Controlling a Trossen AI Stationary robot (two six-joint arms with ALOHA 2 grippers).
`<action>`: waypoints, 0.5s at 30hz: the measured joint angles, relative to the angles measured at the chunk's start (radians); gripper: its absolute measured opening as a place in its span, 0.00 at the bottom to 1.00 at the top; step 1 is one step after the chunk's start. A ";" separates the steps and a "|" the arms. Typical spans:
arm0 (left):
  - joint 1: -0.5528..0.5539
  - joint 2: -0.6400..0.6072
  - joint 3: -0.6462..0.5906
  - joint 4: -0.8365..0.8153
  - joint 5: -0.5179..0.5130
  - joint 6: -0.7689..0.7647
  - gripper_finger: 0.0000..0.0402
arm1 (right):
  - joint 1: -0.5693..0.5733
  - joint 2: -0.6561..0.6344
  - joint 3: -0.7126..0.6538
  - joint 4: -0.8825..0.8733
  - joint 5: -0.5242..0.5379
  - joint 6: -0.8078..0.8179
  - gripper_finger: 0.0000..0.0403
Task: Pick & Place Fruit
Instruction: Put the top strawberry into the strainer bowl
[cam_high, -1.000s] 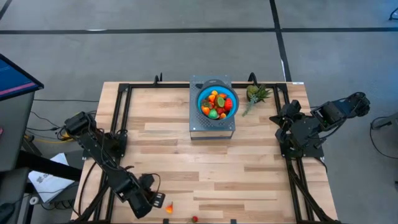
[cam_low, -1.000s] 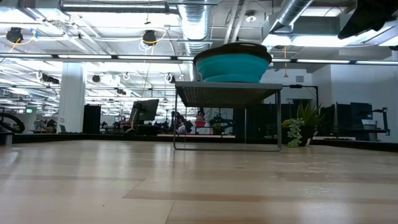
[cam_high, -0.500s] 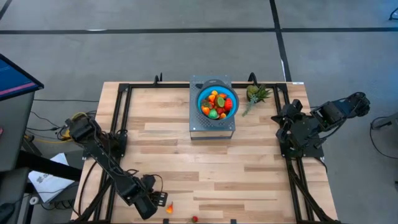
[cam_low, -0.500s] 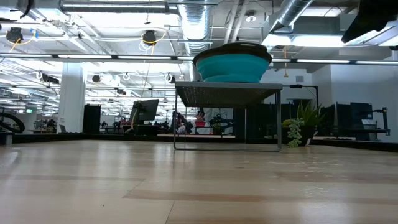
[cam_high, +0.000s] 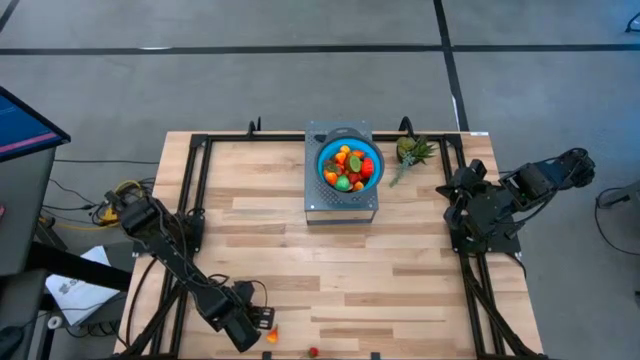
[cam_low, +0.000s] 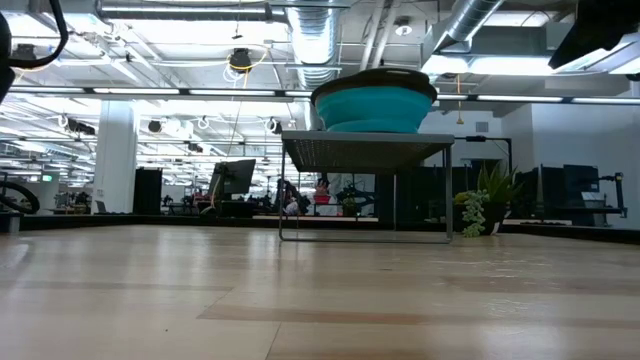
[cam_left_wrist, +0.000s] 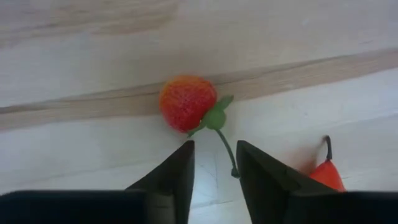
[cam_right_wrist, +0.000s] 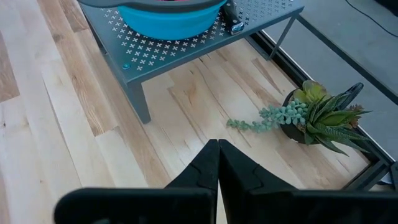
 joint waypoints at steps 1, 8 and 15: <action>0.000 0.000 0.000 -0.001 0.000 0.000 0.27 | 0.000 0.000 0.000 0.000 0.000 0.000 0.00; 0.000 0.000 0.000 -0.003 -0.007 0.003 0.16 | 0.000 0.000 0.000 0.000 0.002 -0.013 0.00; 0.000 0.000 0.000 -0.004 -0.006 0.003 0.06 | 0.000 0.000 0.000 0.000 0.001 -0.023 0.00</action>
